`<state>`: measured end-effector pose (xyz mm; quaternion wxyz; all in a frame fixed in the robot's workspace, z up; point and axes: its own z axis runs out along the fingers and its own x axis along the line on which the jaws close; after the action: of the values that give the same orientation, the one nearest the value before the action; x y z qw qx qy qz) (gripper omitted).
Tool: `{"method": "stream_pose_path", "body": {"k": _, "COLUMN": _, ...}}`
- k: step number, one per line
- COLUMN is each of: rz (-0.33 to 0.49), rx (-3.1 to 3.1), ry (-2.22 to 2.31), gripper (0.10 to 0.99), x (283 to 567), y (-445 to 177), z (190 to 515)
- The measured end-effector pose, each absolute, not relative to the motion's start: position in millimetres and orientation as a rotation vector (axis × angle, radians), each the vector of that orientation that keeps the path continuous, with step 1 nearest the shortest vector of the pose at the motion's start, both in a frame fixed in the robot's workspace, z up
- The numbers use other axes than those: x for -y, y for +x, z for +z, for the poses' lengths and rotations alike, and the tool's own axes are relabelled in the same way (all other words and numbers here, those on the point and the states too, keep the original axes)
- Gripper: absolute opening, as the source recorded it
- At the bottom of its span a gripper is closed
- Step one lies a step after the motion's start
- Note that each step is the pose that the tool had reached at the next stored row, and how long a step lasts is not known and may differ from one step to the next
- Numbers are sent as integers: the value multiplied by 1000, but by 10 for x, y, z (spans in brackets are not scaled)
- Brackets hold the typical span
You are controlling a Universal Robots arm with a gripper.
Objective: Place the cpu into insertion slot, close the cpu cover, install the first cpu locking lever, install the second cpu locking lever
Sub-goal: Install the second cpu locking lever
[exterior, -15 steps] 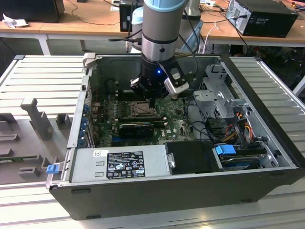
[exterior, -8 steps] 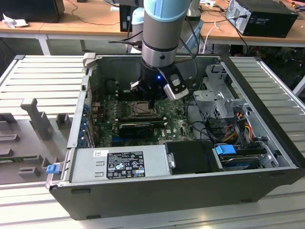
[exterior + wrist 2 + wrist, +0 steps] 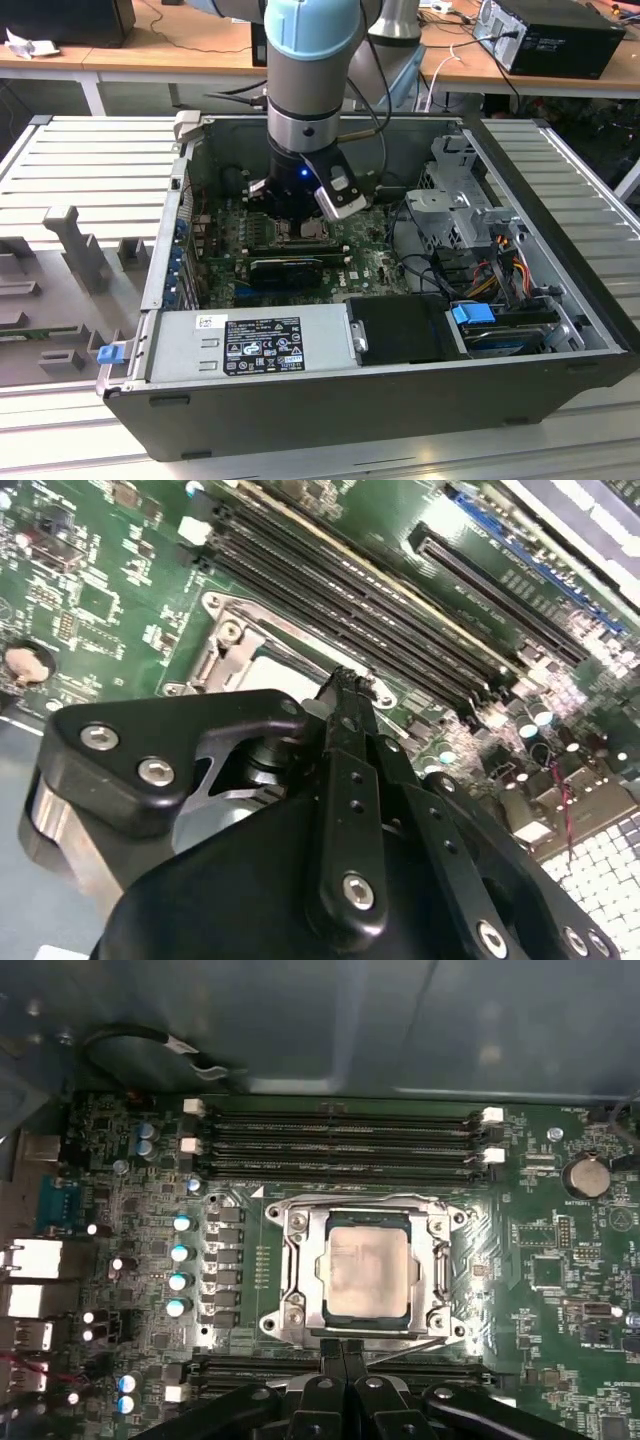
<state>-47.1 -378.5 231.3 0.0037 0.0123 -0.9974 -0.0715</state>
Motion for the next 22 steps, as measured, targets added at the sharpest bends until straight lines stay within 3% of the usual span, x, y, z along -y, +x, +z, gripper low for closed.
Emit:
{"method": "stream_pose_path", "body": {"k": 11, "rz": -230, "rx": 3125, "ry": 50, "gripper": 106, "x": 3824, "y": -607, "z": 2142}}
{"method": "stream_pose_path", "body": {"k": 19, "rz": -378, "rx": 3112, "ry": 57, "gripper": 106, "x": 3993, "y": -734, "z": 2095}}
{"method": "stream_pose_path", "body": {"k": 22, "rz": -387, "rx": 3111, "ry": 57, "gripper": 106, "x": 3996, "y": -737, "z": 2084}}
